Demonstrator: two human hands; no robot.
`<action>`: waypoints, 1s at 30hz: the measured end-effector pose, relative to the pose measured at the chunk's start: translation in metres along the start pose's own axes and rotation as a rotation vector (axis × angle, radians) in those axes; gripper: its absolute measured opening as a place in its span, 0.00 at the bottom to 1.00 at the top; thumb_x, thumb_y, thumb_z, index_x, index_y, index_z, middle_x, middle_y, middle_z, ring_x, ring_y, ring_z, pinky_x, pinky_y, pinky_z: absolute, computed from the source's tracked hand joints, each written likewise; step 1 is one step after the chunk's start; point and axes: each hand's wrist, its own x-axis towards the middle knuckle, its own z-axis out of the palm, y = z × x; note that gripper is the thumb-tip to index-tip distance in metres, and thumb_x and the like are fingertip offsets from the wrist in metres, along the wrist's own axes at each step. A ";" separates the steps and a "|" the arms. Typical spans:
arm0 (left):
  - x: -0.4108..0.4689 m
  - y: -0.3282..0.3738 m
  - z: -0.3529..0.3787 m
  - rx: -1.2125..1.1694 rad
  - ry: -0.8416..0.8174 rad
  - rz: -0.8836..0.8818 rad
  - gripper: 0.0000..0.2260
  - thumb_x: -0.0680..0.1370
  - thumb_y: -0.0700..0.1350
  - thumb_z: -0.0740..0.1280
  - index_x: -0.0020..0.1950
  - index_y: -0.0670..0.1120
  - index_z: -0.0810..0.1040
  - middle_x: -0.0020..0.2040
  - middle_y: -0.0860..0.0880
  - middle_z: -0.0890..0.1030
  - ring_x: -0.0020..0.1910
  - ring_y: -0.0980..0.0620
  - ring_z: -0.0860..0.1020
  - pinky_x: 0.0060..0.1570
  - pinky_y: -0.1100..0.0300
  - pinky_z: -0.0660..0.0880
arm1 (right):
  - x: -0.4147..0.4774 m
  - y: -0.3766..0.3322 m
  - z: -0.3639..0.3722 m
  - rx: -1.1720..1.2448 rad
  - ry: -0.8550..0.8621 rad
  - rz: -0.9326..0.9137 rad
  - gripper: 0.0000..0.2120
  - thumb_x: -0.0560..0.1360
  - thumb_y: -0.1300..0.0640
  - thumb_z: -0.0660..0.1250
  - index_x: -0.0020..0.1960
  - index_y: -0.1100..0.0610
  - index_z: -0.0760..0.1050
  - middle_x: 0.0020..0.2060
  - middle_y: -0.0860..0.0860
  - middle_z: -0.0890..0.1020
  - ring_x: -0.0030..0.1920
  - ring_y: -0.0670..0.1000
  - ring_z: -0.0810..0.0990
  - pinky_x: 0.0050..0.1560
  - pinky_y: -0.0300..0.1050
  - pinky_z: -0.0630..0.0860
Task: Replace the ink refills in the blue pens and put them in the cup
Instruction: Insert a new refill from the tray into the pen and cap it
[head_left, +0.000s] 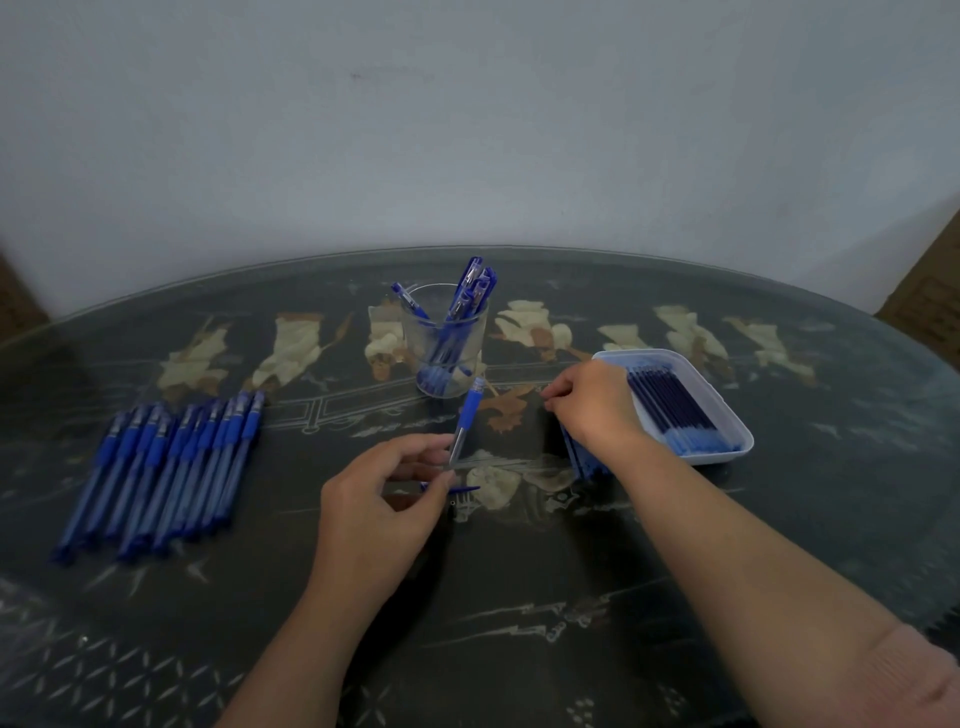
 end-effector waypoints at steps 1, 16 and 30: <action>0.000 0.000 0.000 0.001 0.001 0.004 0.17 0.70 0.32 0.75 0.51 0.52 0.84 0.44 0.54 0.84 0.44 0.56 0.83 0.42 0.70 0.77 | 0.000 0.000 0.000 0.001 0.004 0.000 0.07 0.77 0.64 0.69 0.50 0.58 0.85 0.50 0.54 0.85 0.52 0.51 0.82 0.49 0.37 0.72; -0.004 0.025 0.012 -0.078 0.007 0.003 0.16 0.71 0.33 0.74 0.50 0.54 0.83 0.43 0.54 0.84 0.45 0.60 0.82 0.42 0.73 0.75 | -0.028 0.028 -0.043 0.159 0.222 -0.034 0.06 0.76 0.62 0.70 0.50 0.58 0.85 0.46 0.52 0.86 0.43 0.46 0.80 0.42 0.29 0.67; -0.013 0.018 0.039 -0.064 0.005 0.016 0.16 0.72 0.33 0.73 0.51 0.52 0.82 0.44 0.52 0.84 0.46 0.56 0.82 0.44 0.68 0.78 | -0.003 0.064 -0.048 -0.144 0.060 0.186 0.14 0.78 0.64 0.62 0.56 0.57 0.84 0.54 0.53 0.85 0.57 0.54 0.81 0.57 0.44 0.76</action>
